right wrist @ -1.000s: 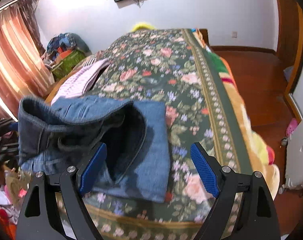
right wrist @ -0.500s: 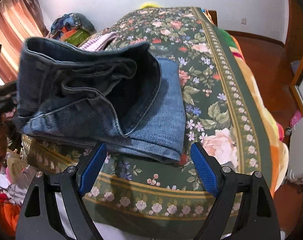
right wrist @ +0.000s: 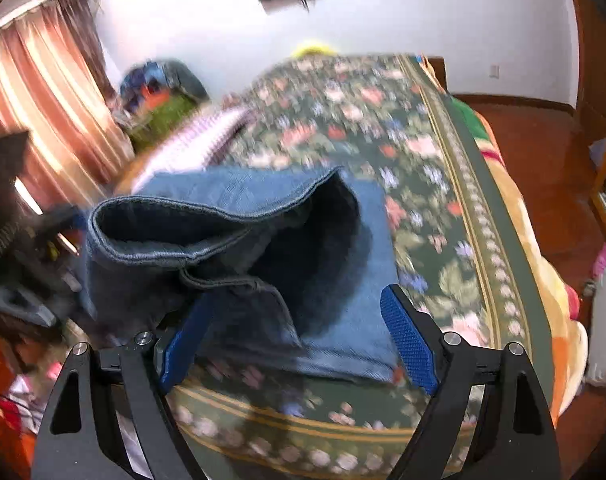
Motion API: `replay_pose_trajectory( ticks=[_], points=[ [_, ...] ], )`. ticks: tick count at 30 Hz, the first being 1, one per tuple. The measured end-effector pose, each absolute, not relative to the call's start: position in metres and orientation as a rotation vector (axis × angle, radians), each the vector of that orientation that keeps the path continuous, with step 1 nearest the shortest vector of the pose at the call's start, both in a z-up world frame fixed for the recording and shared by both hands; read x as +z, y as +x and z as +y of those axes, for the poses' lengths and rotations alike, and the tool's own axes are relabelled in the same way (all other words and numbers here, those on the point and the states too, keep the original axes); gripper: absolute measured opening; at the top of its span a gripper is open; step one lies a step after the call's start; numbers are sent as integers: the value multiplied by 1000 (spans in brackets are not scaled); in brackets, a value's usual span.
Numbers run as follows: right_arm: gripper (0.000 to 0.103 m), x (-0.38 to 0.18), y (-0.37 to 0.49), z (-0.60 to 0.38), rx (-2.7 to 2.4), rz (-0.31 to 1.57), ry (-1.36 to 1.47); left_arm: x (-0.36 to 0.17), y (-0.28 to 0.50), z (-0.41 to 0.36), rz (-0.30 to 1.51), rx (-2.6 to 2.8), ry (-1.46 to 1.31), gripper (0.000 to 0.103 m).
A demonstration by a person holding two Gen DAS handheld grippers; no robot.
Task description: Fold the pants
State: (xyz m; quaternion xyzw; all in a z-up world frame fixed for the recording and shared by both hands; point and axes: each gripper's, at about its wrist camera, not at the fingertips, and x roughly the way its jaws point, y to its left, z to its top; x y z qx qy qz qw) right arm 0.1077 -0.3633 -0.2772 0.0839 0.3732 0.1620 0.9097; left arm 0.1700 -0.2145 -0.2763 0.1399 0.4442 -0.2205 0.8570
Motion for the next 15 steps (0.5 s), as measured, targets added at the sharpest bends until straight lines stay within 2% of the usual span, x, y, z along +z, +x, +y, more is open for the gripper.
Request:
replay_pose_trajectory(
  ticks=[3, 15],
  points=[
    [83, -277, 109, -359, 331, 772, 109, -276, 171, -216, 944, -458, 301, 93],
    [83, -322, 93, -401, 273, 929, 216, -265, 186, -231, 990, -491, 272, 93]
  ],
)
